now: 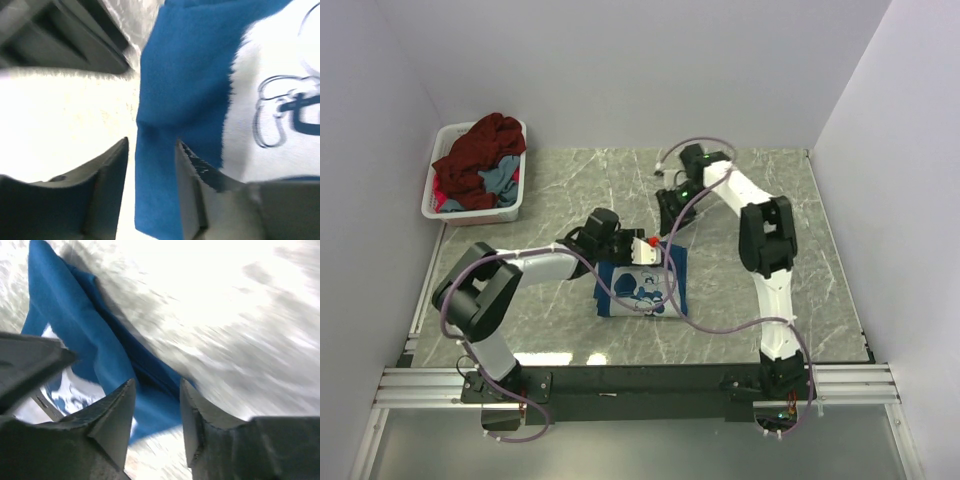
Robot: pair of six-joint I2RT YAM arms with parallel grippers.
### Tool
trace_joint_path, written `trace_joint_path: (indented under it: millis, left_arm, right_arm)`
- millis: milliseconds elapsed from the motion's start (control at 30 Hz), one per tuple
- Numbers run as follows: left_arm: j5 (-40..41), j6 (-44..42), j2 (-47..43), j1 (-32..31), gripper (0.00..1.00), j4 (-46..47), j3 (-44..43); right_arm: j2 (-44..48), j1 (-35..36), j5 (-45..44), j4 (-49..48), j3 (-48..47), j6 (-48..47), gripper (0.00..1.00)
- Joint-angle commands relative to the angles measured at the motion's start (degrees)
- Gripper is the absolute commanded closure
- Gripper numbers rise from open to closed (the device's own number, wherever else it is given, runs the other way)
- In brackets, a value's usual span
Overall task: Fold and stack the t-shirts
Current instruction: Fold the tshirt
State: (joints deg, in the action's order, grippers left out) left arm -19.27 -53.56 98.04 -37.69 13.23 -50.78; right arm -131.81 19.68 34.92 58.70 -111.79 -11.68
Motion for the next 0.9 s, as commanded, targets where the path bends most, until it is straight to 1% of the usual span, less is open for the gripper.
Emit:
trace_joint_path:
  millis: [0, 33, 67, 100, 133, 167, 200, 233, 267, 333, 367, 433, 467, 533, 567, 700, 733, 867]
  left_arm:
    - [-8.39, 6.17, -7.24, 2.26, 0.50, -11.50, -6.41]
    - [-9.81, 8.19, -9.68, 2.88, 0.48, -15.04, -7.48]
    - [-11.30, 12.99, -10.75, 3.76, 0.48, -17.78, -8.27]
    - [-13.23, 15.48, -11.55, 5.77, 0.47, -23.63, -10.11]
    - [-15.95, 18.20, -12.60, 6.92, 0.47, -25.78, -10.73]
    - [-18.24, 23.62, -12.87, 8.32, 0.47, -27.72, -11.35]
    - [-20.35, 25.33, -12.61, 11.21, 0.47, -30.69, -12.92]
    - [-23.16, 26.83, -11.57, 12.46, 0.47, -35.42, -13.81]
    - [-24.14, 30.58, -10.86, 14.82, 0.47, -37.47, -14.51]
    - [-26.16, 33.85, -7.19, 17.12, 0.48, -41.69, -16.80]
    - [-28.35, 37.70, -5.77, 19.21, 0.47, -42.75, -17.50]
    - [-30.12, 40.54, -1.82, 20.81, 0.40, -43.73, -19.26]
    - [-30.74, 44.21, -0.93, 22.12, 0.40, -42.43, -19.35]
    - [-30.31, 47.30, 0.65, 23.19, 0.42, -39.62, -18.48]
    - [-29.52, 50.54, 1.01, 24.15, 0.41, -35.77, -17.17]
    - [-27.14, 53.12, 3.46, 24.77, 0.42, -32.31, -16.45]
    - [-26.88, 55.56, 4.08, 24.77, 0.42, -31.78, -16.36]
    - [-26.61, 57.86, 6.55, 24.95, 0.41, -29.15, -16.63]
  right_arm:
    - [6.47, -6.83, 1.37, 3.52, -2.39, -2.99, 0.50]
    - [7.09, -7.89, 3.12, 3.96, -1.16, -3.52, 0.50]
    - [8.40, -8.77, 4.79, 4.49, -0.28, -4.65, 0.50]
    - [9.11, -10.44, 8.03, 5.11, 0.77, -5.01, 0.50]
    - [9.98, -11.06, 9.63, 4.85, 3.74, -5.02, 0.50]
    - [11.73, -11.42, 11.12, 4.76, 5.42, -5.54, 0.50]
    - [12.62, -11.68, 13.23, 3.89, 7.09, -5.54, 0.50]
    - [13.50, -11.60, 13.86, 2.84, 10.59, -5.28, 0.51]
    - [15.07, -11.68, 14.91, 1.78, 12.28, -3.98, 0.52]
    - [16.31, -11.60, 17.19, -3.22, 16.84, -1.51, 0.52]
    - [16.67, -11.60, 17.72, -4.46, 17.91, -0.11, 0.53]
    - [16.50, -11.60, 17.91, -7.62, 19.76, 0.87, 0.55]
    - [15.97, -11.34, 17.82, -8.59, 20.11, 1.39, 0.57]
    - [15.36, -11.33, 16.77, -11.05, 20.82, 2.45, 0.58]
    - [14.48, -11.16, 16.33, -11.76, 20.82, 2.89, 0.59]
    - [12.28, -10.28, 14.75, -12.12, 19.24, 3.25, 0.59]
    - [11.67, -10.10, 14.48, -12.38, 19.33, 3.51, 0.58]
    - [10.26, -9.93, 12.90, -13.96, 19.50, 4.12, 0.53]
